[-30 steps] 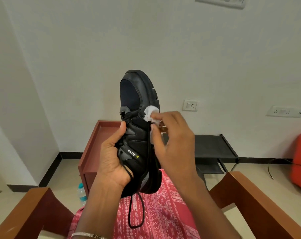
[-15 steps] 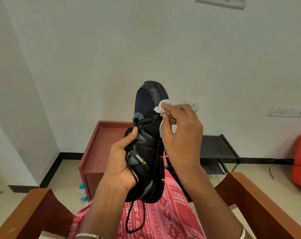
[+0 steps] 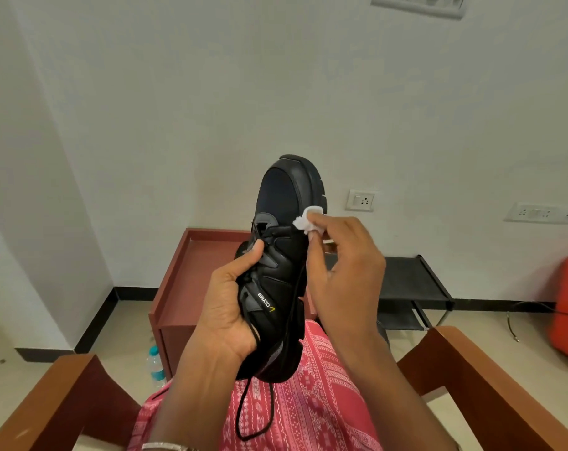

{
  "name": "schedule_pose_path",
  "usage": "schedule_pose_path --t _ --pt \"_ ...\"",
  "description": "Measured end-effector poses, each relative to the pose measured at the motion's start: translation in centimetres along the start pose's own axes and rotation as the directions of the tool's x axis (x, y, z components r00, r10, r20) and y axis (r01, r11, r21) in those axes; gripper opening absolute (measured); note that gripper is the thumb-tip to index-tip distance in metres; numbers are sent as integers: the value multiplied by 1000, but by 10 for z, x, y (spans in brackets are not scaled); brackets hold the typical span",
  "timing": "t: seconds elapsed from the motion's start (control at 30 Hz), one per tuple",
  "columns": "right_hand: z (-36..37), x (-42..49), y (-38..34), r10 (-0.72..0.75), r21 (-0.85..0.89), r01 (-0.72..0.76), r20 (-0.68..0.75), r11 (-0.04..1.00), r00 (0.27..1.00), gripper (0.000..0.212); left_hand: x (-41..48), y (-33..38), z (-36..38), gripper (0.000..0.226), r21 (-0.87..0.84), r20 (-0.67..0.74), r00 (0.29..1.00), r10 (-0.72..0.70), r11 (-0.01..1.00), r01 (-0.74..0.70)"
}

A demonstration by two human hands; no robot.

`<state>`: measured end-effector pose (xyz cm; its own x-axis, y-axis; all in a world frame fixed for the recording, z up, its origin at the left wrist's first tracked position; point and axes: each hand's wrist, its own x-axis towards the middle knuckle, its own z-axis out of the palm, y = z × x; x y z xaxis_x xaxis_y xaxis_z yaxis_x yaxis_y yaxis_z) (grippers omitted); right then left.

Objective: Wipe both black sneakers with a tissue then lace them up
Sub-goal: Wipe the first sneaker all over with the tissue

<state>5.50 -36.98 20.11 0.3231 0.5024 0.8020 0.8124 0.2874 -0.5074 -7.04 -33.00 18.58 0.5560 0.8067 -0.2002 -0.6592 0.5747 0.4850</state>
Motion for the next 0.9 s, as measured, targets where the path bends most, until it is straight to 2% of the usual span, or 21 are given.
schedule_pose_path --t 0.3,0.57,0.7,0.8,0.9 --pt "0 -44 -13 -114 -85 119 62 989 992 34 -8 2 3 30 17 -12 1000 -23 1000 23" --pt "0 -9 1 -119 -117 108 -90 987 989 34 -6 -3 7 39 87 -29 1000 -5 996 8" --pt "4 -34 -9 -177 -145 171 -26 974 984 31 -9 -5 10 30 27 2 999 -37 999 37" --pt "12 -53 -13 -255 -148 258 40 955 966 26 -10 -4 10 38 12 -8 998 -59 998 59" --pt "10 -38 -2 -238 -135 239 23 962 971 24 -11 -2 11 37 1 -18 998 -60 998 60"
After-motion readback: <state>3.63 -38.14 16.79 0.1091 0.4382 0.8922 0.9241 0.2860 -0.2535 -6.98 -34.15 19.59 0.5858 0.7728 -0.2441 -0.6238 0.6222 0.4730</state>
